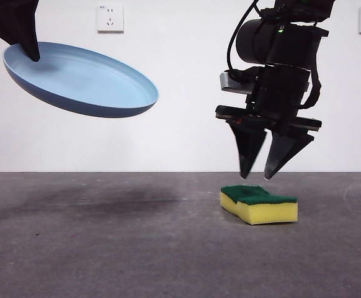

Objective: Pick up the plate,pick up the cloth,clean the plate with the cloth

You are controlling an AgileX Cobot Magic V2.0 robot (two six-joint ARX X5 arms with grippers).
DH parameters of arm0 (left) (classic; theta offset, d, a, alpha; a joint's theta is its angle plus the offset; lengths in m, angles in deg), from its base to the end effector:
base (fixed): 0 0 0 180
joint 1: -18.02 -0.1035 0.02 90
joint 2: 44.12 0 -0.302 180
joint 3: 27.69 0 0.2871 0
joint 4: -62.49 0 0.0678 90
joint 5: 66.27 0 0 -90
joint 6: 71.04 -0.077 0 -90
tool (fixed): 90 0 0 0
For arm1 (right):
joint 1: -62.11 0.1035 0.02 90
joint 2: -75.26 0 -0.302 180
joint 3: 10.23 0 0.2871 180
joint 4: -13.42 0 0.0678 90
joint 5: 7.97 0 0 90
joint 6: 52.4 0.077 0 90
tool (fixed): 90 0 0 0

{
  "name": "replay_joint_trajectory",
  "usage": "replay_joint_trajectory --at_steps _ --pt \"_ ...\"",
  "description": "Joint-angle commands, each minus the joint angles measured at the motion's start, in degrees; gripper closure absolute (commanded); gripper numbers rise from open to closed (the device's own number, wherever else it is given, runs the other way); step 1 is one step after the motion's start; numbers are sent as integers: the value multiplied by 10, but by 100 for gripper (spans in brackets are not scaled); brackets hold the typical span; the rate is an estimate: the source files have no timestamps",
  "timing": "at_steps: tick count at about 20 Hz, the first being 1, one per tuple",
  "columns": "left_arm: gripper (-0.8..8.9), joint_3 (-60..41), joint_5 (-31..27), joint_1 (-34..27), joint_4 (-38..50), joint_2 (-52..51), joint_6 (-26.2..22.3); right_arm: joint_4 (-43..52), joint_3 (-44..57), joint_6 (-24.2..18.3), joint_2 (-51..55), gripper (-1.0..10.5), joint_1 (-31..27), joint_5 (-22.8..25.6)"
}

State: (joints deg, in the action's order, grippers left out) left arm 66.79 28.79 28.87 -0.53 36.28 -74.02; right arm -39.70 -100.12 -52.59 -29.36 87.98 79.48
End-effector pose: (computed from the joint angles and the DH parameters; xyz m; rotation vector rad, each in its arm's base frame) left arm 0.3356 -0.0712 0.3622 0.0918 0.8489 -0.2828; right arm 0.3840 0.1900 0.1887 -0.2444 1.1699 0.4382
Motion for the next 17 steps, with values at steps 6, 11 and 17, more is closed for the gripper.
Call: replay_joint_trajectory --at_steps 6,11,17 --pt "822 -1 29 9 3 0 -3 16 7 21 -46 506 2 -1" --pt "822 -1 27 20 1 0 -3 9 7 22 -71 683 1 1" --pt "822 -1 27 23 -2 0 -3 2 7 7 -71 959 2 -1"
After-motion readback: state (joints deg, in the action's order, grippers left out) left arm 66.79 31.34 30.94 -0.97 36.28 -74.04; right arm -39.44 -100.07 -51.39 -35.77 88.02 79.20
